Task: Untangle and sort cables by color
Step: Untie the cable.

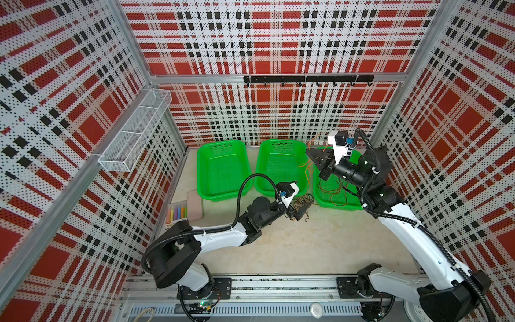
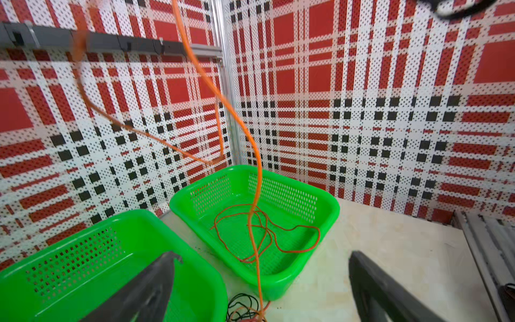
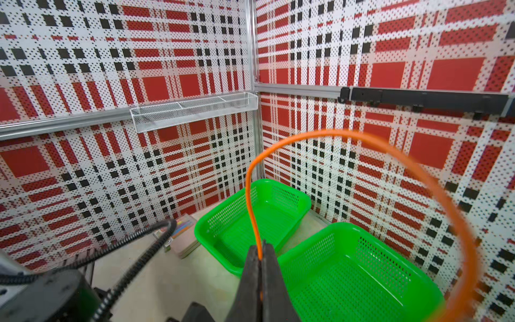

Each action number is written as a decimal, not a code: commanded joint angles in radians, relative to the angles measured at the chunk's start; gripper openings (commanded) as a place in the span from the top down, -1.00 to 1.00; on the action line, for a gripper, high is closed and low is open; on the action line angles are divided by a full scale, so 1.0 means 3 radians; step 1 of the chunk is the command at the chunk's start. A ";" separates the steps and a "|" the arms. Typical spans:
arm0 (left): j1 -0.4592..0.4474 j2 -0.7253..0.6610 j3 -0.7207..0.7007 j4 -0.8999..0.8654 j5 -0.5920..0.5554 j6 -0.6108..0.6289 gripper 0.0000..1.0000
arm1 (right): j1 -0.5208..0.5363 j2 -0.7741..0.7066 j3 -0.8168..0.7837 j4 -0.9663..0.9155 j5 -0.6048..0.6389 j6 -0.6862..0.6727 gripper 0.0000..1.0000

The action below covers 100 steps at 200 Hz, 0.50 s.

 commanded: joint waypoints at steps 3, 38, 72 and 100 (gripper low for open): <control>0.0024 0.0295 0.0219 0.0401 0.0083 -0.0143 -0.88 | 0.0040 -0.0079 0.0106 -0.0028 0.0022 -0.0054 1.00; 0.0090 0.0655 0.0414 0.0651 0.0189 -0.0325 -0.52 | 0.0042 -0.0167 0.0078 -0.0044 0.0064 -0.0063 1.00; 0.0098 0.0849 0.0610 0.0683 0.0333 -0.0375 0.22 | 0.0044 -0.0219 0.0069 -0.0119 0.0166 -0.0130 1.00; 0.0114 0.0774 0.0562 0.0604 0.0268 -0.0326 1.00 | 0.0021 -0.0285 0.0001 -0.0127 0.0438 -0.0153 1.00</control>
